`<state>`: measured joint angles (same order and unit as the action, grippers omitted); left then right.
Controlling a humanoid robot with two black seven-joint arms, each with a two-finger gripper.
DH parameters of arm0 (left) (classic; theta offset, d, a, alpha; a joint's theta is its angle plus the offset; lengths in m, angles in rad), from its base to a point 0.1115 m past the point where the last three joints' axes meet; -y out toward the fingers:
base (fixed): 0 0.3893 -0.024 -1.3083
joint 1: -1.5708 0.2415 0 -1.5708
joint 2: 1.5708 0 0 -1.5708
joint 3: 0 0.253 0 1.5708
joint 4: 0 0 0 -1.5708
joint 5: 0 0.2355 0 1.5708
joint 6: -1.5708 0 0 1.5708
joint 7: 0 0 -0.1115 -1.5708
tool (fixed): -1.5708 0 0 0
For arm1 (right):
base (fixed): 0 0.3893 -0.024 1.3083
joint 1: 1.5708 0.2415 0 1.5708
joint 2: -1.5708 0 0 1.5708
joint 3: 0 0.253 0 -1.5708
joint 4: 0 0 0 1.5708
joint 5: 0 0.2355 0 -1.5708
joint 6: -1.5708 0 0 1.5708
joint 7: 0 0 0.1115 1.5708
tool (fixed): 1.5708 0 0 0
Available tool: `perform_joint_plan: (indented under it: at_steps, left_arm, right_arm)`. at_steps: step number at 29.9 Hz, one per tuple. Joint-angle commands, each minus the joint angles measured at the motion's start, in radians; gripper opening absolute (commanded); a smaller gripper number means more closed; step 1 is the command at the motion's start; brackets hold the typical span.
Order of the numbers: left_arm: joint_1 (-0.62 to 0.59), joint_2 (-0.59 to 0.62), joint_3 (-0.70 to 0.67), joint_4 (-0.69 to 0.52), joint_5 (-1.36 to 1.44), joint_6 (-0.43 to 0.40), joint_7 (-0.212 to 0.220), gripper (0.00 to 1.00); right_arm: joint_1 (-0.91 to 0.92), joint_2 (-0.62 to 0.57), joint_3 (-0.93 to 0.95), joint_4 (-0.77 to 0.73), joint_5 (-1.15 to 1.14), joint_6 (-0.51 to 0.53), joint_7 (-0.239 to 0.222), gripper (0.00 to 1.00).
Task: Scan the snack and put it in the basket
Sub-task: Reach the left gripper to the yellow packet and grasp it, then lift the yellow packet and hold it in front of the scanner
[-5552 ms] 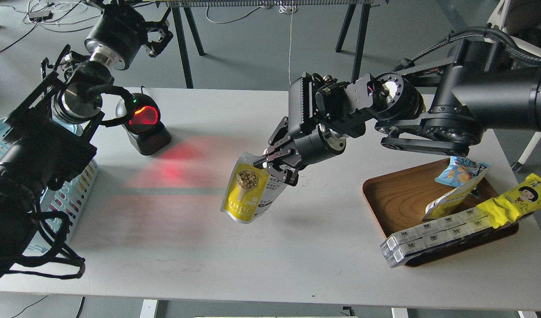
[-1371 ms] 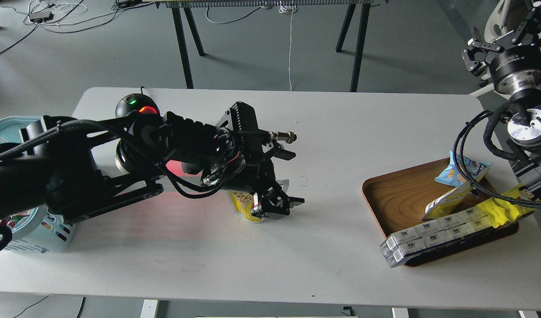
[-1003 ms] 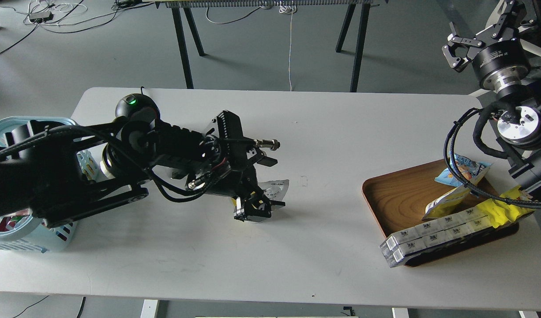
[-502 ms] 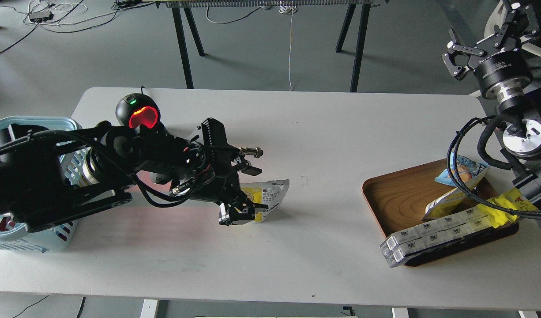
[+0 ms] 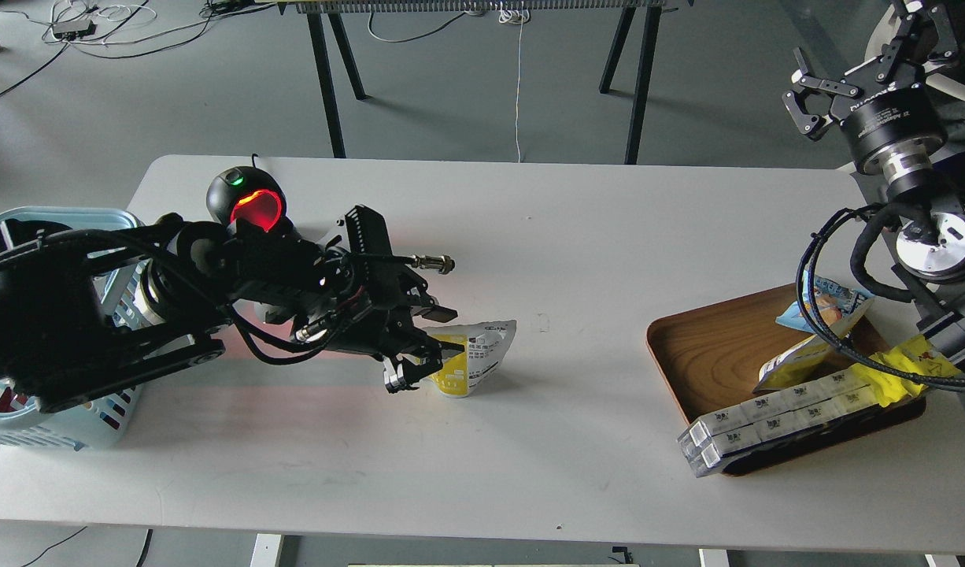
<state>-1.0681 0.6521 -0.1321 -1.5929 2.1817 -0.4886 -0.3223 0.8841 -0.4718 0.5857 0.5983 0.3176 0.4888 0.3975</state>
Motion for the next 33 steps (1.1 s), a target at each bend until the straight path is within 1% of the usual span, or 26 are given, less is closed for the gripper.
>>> perform_joint_plan:
  at_steps: [1, 4, 6, 8, 17, 21, 24, 25, 27, 28, 29, 33]
  left_arm:
    - [-0.001, 0.001, -0.003, 0.001, 0.000, 0.000, 0.006, 0.13]
    - [-0.001, -0.002, -0.004, -0.001, 0.000, 0.000, 0.006, 0.10]
    - [-0.001, -0.003, -0.004, -0.001, 0.000, 0.000, 0.006, 0.05]
    - [-0.001, -0.005, -0.006, -0.001, 0.000, 0.000, 0.006, 0.02]
    - [-0.009, 0.015, -0.015, -0.024, 0.000, 0.000, 0.000, 0.00]
    - [-0.010, 0.105, -0.023, -0.090, 0.000, 0.000, 0.002, 0.00]
    - [-0.010, 0.165, -0.024, -0.091, 0.000, 0.126, 0.000, 0.00]
    - [-0.009, 0.184, -0.026, -0.090, 0.000, 0.157, 0.000, 0.00]
    - [-0.009, 0.239, -0.027, -0.088, 0.000, 0.185, -0.001, 0.00]
    - [-0.009, 0.260, -0.029, -0.088, 0.000, 0.191, -0.004, 0.00]
    - [-0.009, 0.280, -0.029, -0.088, 0.000, 0.193, -0.017, 0.00]
    - [-0.004, 0.352, -0.061, -0.088, 0.000, 0.193, -0.083, 0.00]
  right_arm:
    - [-0.001, -0.016, 0.002, 0.003, 0.000, 0.000, 0.000, 0.99]
    - [-0.001, -0.018, 0.002, 0.003, 0.000, 0.000, 0.000, 0.99]
    - [-0.001, -0.021, 0.008, 0.003, 0.000, 0.000, 0.000, 0.99]
    - [-0.001, -0.022, 0.008, 0.003, 0.000, 0.000, 0.000, 0.99]
    - [-0.001, -0.024, 0.008, -0.006, -0.002, 0.000, 0.000, 0.99]
    - [-0.001, -0.025, 0.008, -0.012, -0.002, 0.000, 0.000, 0.99]
    - [-0.001, -0.025, 0.008, -0.014, -0.002, 0.000, 0.000, 0.99]
    - [-0.001, -0.030, 0.008, -0.014, -0.002, 0.000, 0.000, 0.99]
    - [-0.001, -0.037, 0.008, -0.014, -0.002, 0.000, 0.000, 0.99]
    - [-0.001, -0.037, 0.008, -0.014, -0.002, 0.000, 0.000, 0.99]
    - [-0.001, -0.037, 0.008, -0.014, -0.002, 0.000, 0.000, 0.99]
    - [0.001, -0.039, 0.008, -0.014, -0.002, 0.000, 0.000, 0.99]
